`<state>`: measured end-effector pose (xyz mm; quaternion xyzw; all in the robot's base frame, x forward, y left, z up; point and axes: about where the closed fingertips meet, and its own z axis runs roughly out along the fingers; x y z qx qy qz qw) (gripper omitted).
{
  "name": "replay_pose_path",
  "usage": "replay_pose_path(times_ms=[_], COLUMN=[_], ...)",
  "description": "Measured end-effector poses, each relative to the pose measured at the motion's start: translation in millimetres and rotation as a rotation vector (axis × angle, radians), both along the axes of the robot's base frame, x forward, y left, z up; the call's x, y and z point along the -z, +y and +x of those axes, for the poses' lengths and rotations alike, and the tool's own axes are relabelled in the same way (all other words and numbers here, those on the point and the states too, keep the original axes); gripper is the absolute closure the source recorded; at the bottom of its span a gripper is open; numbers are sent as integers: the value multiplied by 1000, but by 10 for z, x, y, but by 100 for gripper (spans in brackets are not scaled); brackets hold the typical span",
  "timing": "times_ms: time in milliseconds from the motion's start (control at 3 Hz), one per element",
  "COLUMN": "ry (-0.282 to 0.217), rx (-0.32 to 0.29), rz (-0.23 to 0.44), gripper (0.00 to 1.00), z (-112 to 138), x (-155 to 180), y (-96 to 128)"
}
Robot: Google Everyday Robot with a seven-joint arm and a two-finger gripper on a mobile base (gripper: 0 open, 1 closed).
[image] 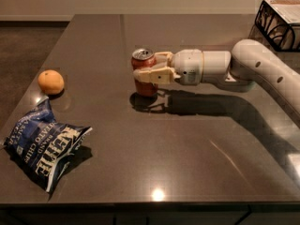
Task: Place coke can upright
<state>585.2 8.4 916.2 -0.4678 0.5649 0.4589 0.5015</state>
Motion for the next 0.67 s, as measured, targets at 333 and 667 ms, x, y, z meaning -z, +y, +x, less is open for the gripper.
replay_pose_path(times_ms=[333, 667], ry=[-10, -9], rx=[-16, -20], rz=[45, 41], gripper=[53, 30], z=[-22, -28], x=[60, 49], y=[24, 48])
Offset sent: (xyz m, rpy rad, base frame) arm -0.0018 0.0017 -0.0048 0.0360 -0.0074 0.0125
